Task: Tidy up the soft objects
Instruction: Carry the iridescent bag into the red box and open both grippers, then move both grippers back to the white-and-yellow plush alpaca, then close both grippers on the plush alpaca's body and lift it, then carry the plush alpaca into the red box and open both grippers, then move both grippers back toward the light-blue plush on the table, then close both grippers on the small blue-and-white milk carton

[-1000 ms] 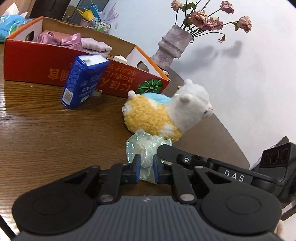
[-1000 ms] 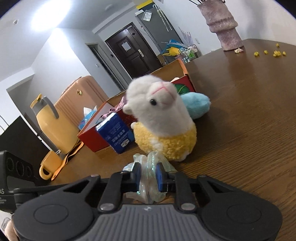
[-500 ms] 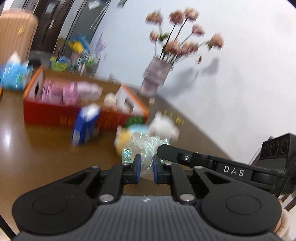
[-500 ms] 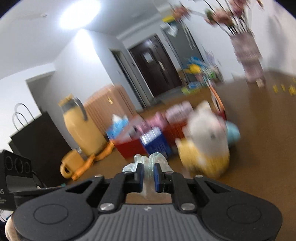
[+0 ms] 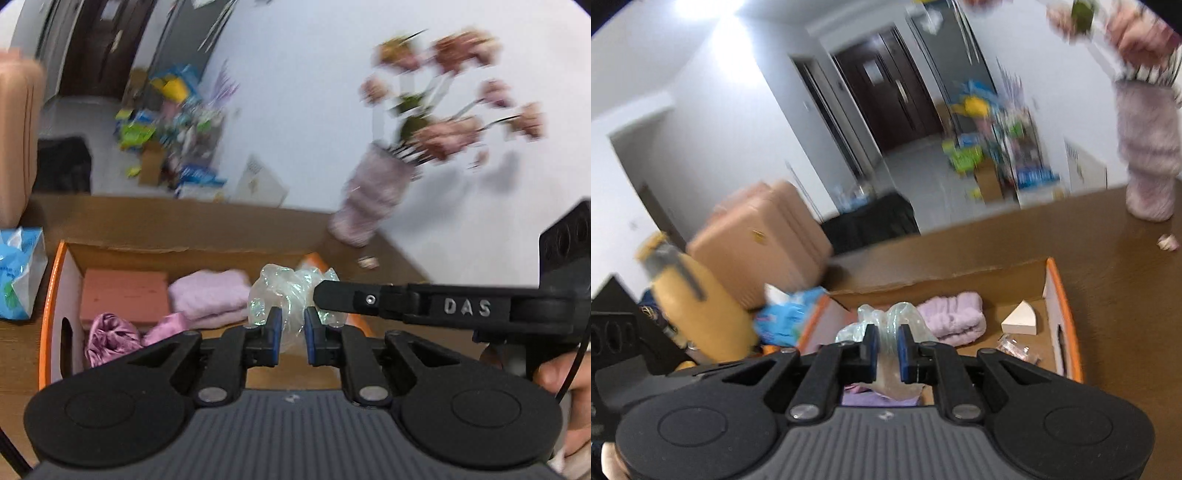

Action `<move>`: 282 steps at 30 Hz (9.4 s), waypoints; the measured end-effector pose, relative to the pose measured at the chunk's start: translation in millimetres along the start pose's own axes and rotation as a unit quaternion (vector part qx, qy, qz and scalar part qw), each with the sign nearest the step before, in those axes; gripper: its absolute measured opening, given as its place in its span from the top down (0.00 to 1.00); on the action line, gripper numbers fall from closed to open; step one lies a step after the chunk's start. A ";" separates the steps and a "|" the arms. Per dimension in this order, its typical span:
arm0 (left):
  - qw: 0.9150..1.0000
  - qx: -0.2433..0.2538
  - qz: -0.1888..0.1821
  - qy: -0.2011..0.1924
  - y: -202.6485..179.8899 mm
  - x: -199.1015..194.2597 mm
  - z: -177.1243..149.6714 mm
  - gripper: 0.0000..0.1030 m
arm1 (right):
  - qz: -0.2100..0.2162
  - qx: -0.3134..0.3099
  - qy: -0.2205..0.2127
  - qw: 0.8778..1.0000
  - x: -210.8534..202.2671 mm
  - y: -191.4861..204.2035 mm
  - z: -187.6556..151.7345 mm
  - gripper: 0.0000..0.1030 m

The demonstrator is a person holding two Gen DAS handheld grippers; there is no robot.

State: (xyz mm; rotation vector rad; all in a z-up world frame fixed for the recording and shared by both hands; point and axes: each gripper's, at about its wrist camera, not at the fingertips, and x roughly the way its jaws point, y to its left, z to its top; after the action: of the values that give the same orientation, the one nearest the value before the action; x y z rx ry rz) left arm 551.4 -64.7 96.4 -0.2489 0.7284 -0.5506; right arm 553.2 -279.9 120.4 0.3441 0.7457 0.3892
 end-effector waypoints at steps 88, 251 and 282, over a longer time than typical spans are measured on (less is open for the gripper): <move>0.982 0.079 0.147 -0.090 -64.4 -127.2 -241.8 0.03 | 0.069 -0.111 -0.092 0.987 -114.7 -33.8 -231.7 0.60; 0.970 0.168 0.148 -0.091 -75.9 -67.9 -213.4 0.59 | -0.102 -0.110 -0.162 0.975 -151.9 -16.2 -272.9 0.09; 0.997 -0.068 0.021 0.025 -50.0 -130.1 -278.3 0.79 | 0.024 0.029 -0.018 0.999 -98.3 -11.1 -296.7 0.82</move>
State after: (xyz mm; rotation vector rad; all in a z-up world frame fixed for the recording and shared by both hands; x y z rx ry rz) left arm 260.7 -41.5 -12.4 -0.3459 0.8202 -0.4684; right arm 279.2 -286.2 -30.2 0.4230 0.7159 0.4073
